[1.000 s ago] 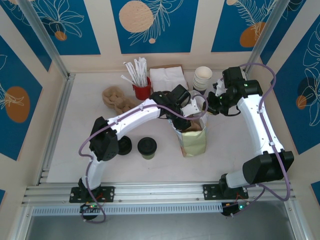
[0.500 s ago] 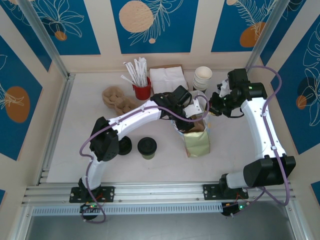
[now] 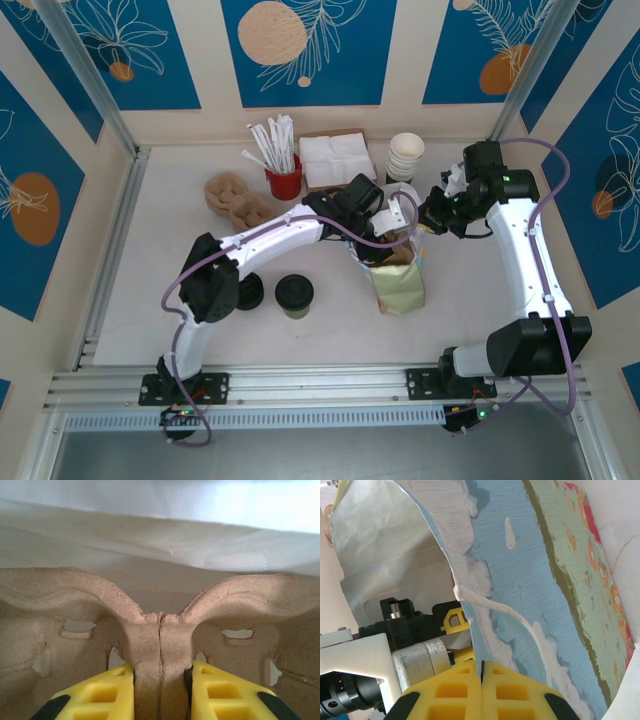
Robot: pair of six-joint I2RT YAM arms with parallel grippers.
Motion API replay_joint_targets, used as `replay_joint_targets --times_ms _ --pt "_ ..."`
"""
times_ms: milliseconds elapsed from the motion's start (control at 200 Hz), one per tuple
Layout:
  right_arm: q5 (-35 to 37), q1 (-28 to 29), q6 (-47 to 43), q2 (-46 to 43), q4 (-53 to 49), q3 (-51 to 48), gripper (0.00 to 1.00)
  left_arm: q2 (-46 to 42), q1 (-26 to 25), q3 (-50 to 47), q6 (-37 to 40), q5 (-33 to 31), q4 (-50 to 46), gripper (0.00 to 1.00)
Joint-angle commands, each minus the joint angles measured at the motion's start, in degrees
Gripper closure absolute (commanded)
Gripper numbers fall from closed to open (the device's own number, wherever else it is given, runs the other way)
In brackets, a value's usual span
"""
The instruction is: Pack the takeout coffee
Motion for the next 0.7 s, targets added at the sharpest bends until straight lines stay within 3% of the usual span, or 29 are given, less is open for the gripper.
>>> replay_joint_targets --times_ms 0,60,255,695 --pt "-1.93 -0.45 0.23 -0.92 -0.91 -0.26 1.00 1.60 -0.60 0.52 0.07 1.75 -1.06 0.64" --pt "-2.04 -0.45 0.31 -0.81 -0.83 -0.20 1.00 1.55 -0.60 1.53 0.16 1.52 -1.89 0.55" --pt "-2.16 -0.27 0.66 -0.37 -0.59 0.49 1.00 0.68 0.17 8.25 0.49 1.63 -7.71 0.42" --pt "-2.16 0.39 2.71 0.58 0.73 2.89 1.00 -4.80 0.63 19.92 -8.17 2.76 -14.12 0.30"
